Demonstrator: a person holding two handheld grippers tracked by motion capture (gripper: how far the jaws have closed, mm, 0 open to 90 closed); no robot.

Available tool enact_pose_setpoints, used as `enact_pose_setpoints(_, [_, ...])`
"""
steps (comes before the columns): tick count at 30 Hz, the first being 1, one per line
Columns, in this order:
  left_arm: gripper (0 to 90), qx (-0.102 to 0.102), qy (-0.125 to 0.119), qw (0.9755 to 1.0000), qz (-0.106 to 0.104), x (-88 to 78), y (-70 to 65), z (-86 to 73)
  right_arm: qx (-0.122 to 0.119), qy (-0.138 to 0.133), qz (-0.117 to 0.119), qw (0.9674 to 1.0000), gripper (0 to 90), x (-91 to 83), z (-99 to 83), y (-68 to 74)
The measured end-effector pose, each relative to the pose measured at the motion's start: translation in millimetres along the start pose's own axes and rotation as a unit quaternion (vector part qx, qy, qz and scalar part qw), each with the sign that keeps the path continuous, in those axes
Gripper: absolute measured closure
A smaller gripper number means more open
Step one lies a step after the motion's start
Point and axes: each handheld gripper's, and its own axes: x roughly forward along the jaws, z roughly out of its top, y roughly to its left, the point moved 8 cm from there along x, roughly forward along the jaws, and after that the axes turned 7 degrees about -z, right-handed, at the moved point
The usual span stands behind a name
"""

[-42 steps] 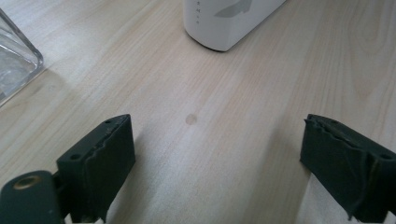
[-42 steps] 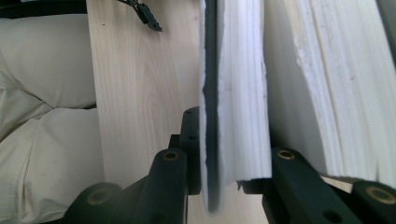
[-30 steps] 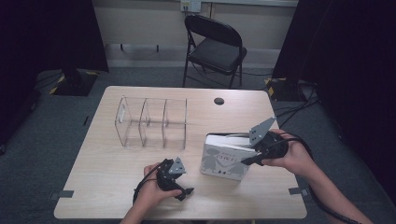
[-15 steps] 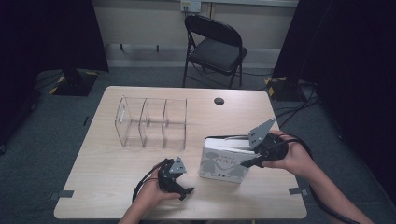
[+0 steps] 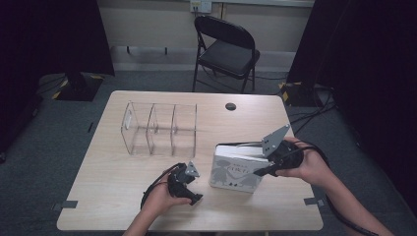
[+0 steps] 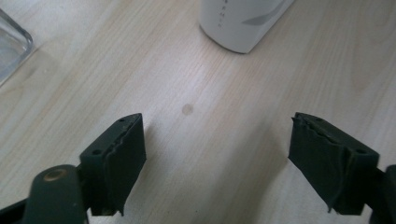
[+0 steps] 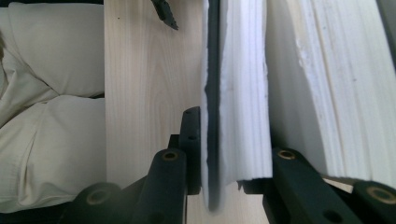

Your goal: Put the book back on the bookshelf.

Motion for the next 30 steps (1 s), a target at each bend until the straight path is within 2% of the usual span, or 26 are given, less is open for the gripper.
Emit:
enact_pose_setpoints(1, [20.5,0.006,0.008,0.9999,-0.003,-2.2,-1.3,1.8,0.0,0.0,0.0,1.0,75.3,0.0,0.0,-0.1])
enact_pose_setpoints(2, [20.5,0.007,0.005,1.0,-0.004,-2.9,-2.7,4.0,0.0,0.002,0.002,1.0,75.3,-0.1,-0.1,-0.3])
enact_pose_setpoints(3, [20.5,-0.003,-0.004,1.0,-0.001,-3.3,-5.1,7.2,-0.001,0.001,0.002,1.0,75.3,0.0,0.1,-0.6])
enact_pose_setpoints(4, [20.5,0.016,0.012,0.9998,-0.003,-6.9,-3.7,7.7,-0.002,0.001,0.003,1.0,75.3,0.0,0.1,-0.8])
enact_pose_setpoints(5, [20.5,0.025,0.024,0.9994,-0.001,-10.2,-2.7,8.6,-0.001,0.002,0.003,1.0,75.3,0.0,0.1,-0.9])
enact_pose_setpoints(6, [20.5,0.017,0.01,0.9998,-0.005,-10.3,-5.3,12.6,-0.001,0.002,0.004,1.0,75.3,0.1,0.1,-1.1])
enact_pose_setpoints(8, [20.6,0.017,0.019,0.9996,-0.009,-15.3,-5.7,16.5,-0.003,0.001,0.004,1.0,75.3,0.2,0.3,-1.8])
enact_pose_setpoints(9, [20.7,0.011,0.013,0.9998,-0.01,-16.5,-6.9,19.8,-0.003,0.001,0.004,1.0,75.2,0.2,0.3,-1.9])
enact_pose_setpoints(11, [20.6,0.015,0.016,0.9997,-0.01,-21.3,-6.9,25.0,-0.004,0.001,0.005,1.0,75.2,0.2,0.3,-2.1])
enact_pose_setpoints(12, [20.6,0.01,0.012,0.9998,-0.008,-23.3,-6.6,28.3,-0.004,0.001,0.005,1.0,75.1,0.3,0.3,-2.3])
enact_pose_setpoints(14, [20.4,0.013,0.022,0.9997,-0.004,-29.7,-4.7,33.2,-0.005,0.001,0.005,1.0,75.1,0.4,0.5,-2.5])
enact_pose_setpoints(15, [20.4,0.008,0.016,0.9998,-0.008,-31.3,-6.4,37.0,-0.005,0.001,0.007,1.0,75.0,0.3,0.4,-2.5])
enact_pose_setpoints(20, [20.6,0.02,0.017,0.9996,-0.005,-40.1,-7.5,50.0,-0.003,0.001,0.007,1.0,74.9,0.3,0.2,-2.0])
enact_pose_setpoints(30, [21.2,0.035,0.026,0.9988,-0.023,-53.9,-14.2,68.3,-0.002,0.004,0.009,1.0,74.9,0.4,0.5,-3.5])
